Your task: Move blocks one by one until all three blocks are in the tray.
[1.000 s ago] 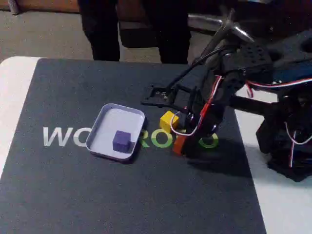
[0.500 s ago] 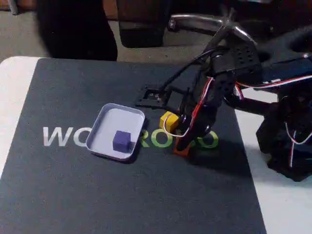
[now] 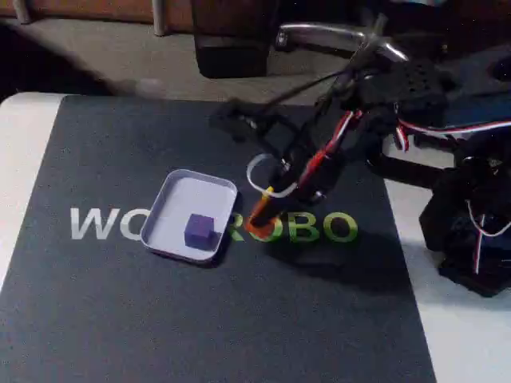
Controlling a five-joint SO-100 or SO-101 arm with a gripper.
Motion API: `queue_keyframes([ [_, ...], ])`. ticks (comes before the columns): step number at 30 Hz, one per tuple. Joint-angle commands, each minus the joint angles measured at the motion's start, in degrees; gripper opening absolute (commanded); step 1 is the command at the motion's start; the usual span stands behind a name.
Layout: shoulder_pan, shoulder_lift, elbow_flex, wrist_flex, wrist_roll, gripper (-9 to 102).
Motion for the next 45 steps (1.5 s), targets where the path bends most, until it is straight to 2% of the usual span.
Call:
queue_keyframes([
  [1,0.79,0.44,-5.71,-3.87,5.1,-8],
  [9,2.99,-15.21,-22.76,-4.57,13.18,-8],
  [18,4.92,-25.93,-29.71,-4.57,12.48,-8],
  [23,4.92,-26.02,-29.71,-4.22,10.99,4],
  [26,4.92,-26.02,-29.53,-4.04,9.76,22],
  [33,5.27,-24.08,-28.92,-1.05,6.59,23],
  [35,5.62,-22.32,-28.92,2.55,3.6,23],
  [39,7.91,-15.91,-26.98,13.54,-10.02,22],
  [45,12.13,1.32,-11.51,14.94,-27.33,17],
])
